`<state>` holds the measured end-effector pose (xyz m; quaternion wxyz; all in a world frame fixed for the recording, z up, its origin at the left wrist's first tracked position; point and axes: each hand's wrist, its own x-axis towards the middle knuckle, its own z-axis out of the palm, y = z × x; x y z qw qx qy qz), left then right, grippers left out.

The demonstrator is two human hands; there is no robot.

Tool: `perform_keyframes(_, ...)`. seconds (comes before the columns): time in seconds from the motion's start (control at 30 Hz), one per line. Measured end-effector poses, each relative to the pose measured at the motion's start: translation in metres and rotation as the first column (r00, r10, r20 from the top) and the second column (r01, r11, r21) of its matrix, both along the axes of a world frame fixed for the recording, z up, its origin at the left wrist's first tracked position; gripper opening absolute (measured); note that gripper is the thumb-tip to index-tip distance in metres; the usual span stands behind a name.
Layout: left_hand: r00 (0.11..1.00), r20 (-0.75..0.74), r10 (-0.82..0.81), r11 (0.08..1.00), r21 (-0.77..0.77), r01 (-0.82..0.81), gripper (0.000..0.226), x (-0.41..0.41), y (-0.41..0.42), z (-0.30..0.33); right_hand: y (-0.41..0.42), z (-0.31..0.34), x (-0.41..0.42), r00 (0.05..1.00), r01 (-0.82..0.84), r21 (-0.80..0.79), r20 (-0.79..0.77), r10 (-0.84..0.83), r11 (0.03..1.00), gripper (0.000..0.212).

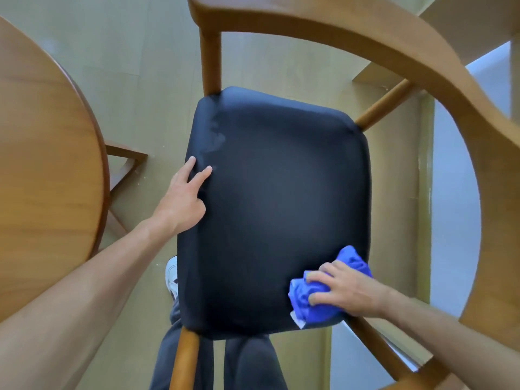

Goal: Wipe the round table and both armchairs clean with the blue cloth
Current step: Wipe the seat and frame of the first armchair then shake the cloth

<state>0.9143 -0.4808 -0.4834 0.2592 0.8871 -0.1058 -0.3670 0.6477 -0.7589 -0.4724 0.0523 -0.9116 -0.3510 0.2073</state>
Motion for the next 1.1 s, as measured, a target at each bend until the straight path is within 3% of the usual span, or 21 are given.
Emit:
perform_keyframes(0.07,1.0,0.016,0.011,1.0,0.023,-0.011,0.077,-0.004,-0.003,0.0,-0.045,0.011,0.014,0.94,0.338,-0.098,-0.018,-0.341,0.936,0.061)
perform_keyframes(0.1,1.0,0.023,0.011,0.999,0.034,-0.012,0.077,-0.006,-0.005,0.0,-0.059,0.014,0.021,0.842,0.531,-0.137,-0.03,-0.539,0.836,0.064)
perform_keyframes(0.17,1.0,0.026,0.014,0.999,0.047,-0.015,0.076,-0.006,-0.007,0.001,-0.061,0.014,0.03,0.576,0.807,-0.158,-0.003,-0.817,0.57,0.055)
perform_keyframes(0.23,1.0,0.012,0.019,0.998,0.051,-0.02,0.075,-0.005,-0.009,0.002,-0.028,0.01,0.028,0.297,0.942,-0.163,0.004,-0.955,0.292,0.047)
perform_keyframes(0.27,1.0,0.008,0.021,0.998,0.054,-0.021,0.075,-0.005,-0.009,0.003,-0.001,0.008,0.024,0.213,0.964,-0.161,-0.004,-0.977,0.211,0.045)
perform_keyframes(0.33,1.0,0.015,0.021,0.998,0.063,-0.022,0.075,-0.006,-0.011,0.003,0.061,0.007,0.013,0.265,0.952,-0.152,-0.03,-0.964,0.266,0.044)
perform_keyframes(0.4,1.0,0.021,0.014,0.997,0.071,-0.016,0.075,-0.007,-0.013,0.003,0.117,0.009,0.004,0.463,0.871,-0.129,-0.111,-0.879,0.475,0.05)
perform_keyframes(0.47,1.0,0.016,0.008,0.997,0.081,-0.009,0.075,-0.007,-0.013,0.002,0.155,0.013,0.0,0.755,0.583,-0.162,-0.255,-0.604,0.796,0.064)
perform_keyframes(0.53,1.0,0.008,-0.001,0.996,0.092,0.001,0.074,-0.005,-0.012,0.002,0.161,0.015,0.002,0.88,0.264,-0.16,-0.363,-0.306,0.951,0.067)
perform_keyframes(0.6,1.0,0.001,-0.023,0.994,0.106,0.023,0.074,-0.002,-0.011,0.002,0.144,0.018,-0.005,0.937,-0.051,-0.158,-0.35,-0.008,0.986,0.056)
perform_keyframes(0.7,0.999,0.0,-0.048,0.992,0.115,0.047,0.073,0.001,-0.011,0.001,0.089,0.017,-0.025,0.856,-0.47,-0.202,-0.343,0.387,0.859,0.033)
perform_keyframes(0.77,0.999,0.004,-0.041,0.992,0.116,0.04,0.073,0.0,-0.011,0.001,0.045,0.016,-0.032,0.851,-0.508,-0.19,-0.262,0.455,0.84,0.015)
perform_keyframes(0.83,0.999,0.024,-0.03,0.993,0.114,0.027,0.073,-0.003,-0.012,0.001,0.003,0.018,-0.023,0.91,-0.396,-0.184,-0.211,0.357,0.9,0.012)
perform_keyframes(0.93,0.999,0.041,-0.028,0.992,0.121,0.023,0.074,-0.007,-0.014,0.001,-0.05,0.03,0.005,0.965,-0.204,-0.321,-0.226,0.135,0.925,0.027)
perform_keyframes(1.0,0.999,0.041,-0.027,0.991,0.133,0.022,0.073,-0.008,-0.016,0.002,-0.082,0.026,0.011,0.955,0.049,-0.455,-0.239,-0.174,0.889,0.043)
perform_keyframes(1.03,0.999,0.037,-0.028,0.991,0.136,0.022,0.073,-0.007,-0.016,0.003,-0.092,0.026,0.015,0.891,0.232,-0.563,-0.204,-0.406,0.793,0.048)
perform_keyframes(1.07,0.999,0.034,-0.029,0.99,0.136,0.024,0.073,-0.007,-0.017,0.005,-0.098,0.027,0.018,0.751,0.46,-0.626,-0.104,-0.652,0.629,0.049)
perform_keyframes(1.1,0.999,0.037,-0.033,0.99,0.138,0.028,0.072,-0.007,-0.017,0.006,-0.102,0.027,0.02,0.503,0.719,-0.574,0.042,-0.863,0.392,0.047)
